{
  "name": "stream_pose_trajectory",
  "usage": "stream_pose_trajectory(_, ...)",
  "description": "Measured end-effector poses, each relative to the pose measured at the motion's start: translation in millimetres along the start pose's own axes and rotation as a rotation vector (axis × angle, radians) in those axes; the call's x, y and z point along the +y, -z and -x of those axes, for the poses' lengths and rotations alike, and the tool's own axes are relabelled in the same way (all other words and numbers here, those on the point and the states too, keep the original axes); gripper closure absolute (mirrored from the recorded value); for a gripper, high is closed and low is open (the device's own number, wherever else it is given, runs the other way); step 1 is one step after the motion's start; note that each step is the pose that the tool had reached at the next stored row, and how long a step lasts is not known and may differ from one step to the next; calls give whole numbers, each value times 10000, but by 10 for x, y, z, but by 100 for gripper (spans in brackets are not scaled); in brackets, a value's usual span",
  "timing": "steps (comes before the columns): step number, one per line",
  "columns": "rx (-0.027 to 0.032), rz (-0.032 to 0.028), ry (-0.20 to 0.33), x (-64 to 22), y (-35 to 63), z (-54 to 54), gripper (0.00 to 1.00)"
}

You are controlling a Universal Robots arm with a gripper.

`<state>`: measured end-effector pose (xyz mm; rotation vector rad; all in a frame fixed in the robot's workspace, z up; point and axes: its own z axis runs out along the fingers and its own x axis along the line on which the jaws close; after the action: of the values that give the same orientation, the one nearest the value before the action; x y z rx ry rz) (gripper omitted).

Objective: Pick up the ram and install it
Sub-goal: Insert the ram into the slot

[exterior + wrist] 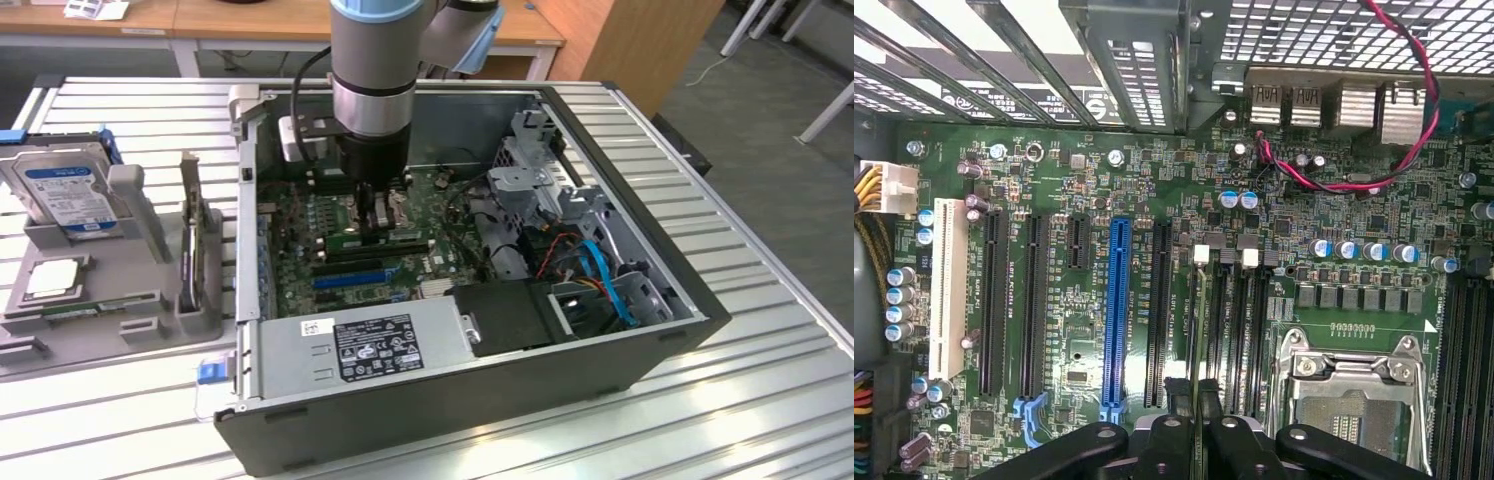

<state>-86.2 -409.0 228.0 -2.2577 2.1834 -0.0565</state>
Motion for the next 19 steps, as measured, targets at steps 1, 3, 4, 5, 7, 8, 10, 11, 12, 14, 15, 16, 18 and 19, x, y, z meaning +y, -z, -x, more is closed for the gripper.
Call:
stream_pose_trajectory(1, -1, -1, -2, 0, -1, 9, 87)
stream_pose_trajectory(3, 2, 2, 1, -1, 1, 18, 87)
stream_pose_trajectory(4, 2, 1, 1, -1, 0, 18, 87)
stream_pose_trajectory(5, 2, 2, 1, 0, 0, 18, 87)
stream_pose_trajectory(7, 2, 1, 2, -1, -8, 19, 87)
stream_pose_trajectory(8, 3, 2, 1, 0, -11, 19, 87)
stream_pose_trajectory(10, 3, 4, 1, 0, -18, 19, 87)
stream_pose_trajectory(11, 3, 6, 1, 0, -21, 19, 87)
stream_pose_trajectory(12, 3, 8, 0, 1, -25, 19, 87)
stream_pose_trajectory(14, 4, 10, 0, 1, -26, 19, 87)
stream_pose_trajectory(15, 4, 11, 1, 0, -26, 19, 87)
stream_pose_trajectory(16, 2, 10, 1, 0, -26, 19, 87)
stream_pose_trajectory(18, 2, 10, 3, -3, -27, 19, 87)
stream_pose_trajectory(19, 1, 9, 6, -7, -27, 19, 87)
